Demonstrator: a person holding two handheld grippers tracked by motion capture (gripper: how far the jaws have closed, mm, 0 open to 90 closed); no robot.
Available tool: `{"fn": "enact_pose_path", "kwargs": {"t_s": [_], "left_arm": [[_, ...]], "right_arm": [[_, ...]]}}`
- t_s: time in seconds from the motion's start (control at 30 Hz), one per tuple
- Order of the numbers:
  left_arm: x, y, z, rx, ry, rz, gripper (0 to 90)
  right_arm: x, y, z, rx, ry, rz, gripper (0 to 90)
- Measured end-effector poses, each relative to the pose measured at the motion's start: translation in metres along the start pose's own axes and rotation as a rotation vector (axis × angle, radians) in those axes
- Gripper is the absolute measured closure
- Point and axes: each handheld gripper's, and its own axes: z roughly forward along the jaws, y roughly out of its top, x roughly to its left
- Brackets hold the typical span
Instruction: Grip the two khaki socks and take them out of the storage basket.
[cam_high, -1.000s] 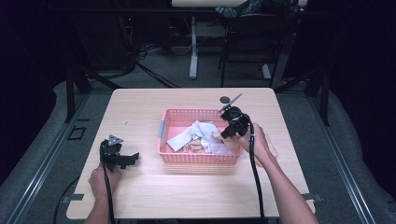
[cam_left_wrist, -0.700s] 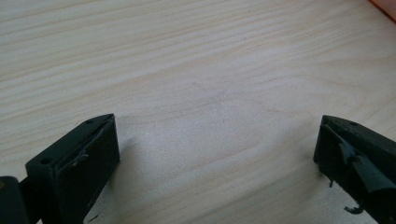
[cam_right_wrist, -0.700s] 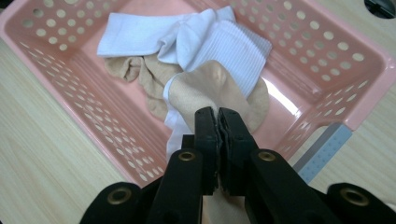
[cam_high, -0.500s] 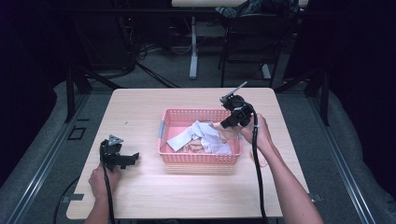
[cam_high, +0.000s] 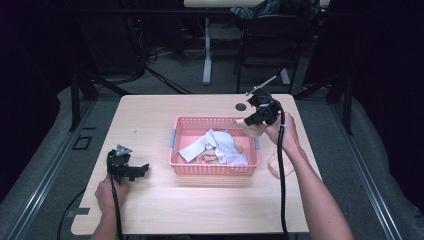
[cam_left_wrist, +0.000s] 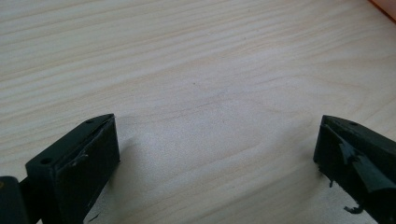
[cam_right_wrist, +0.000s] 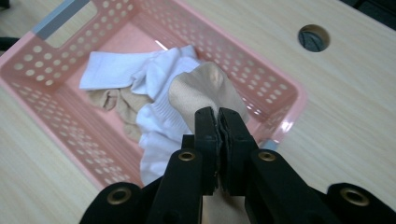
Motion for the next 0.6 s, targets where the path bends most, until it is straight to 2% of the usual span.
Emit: {"fn": "enact_pose_path", "kwargs": {"t_s": [0.2,0.33,0.6], "left_arm": [[0.000,0.000,0.000,0.000,0.000,0.000,0.0],[0.000,0.000,0.000,0.000,0.000,0.000,0.0],[0.000,0.000,0.000,0.000,0.000,0.000,0.0]], "right_arm": [[-0.015,-0.001,-0.009,-0.012,-0.040,0.020,86.6],[-0.023,-0.003,-0.017,-0.026,-0.063,0.051,86.6],[-0.041,-0.015,-0.028,-0.036,-0.109,0.088,86.5]]}}
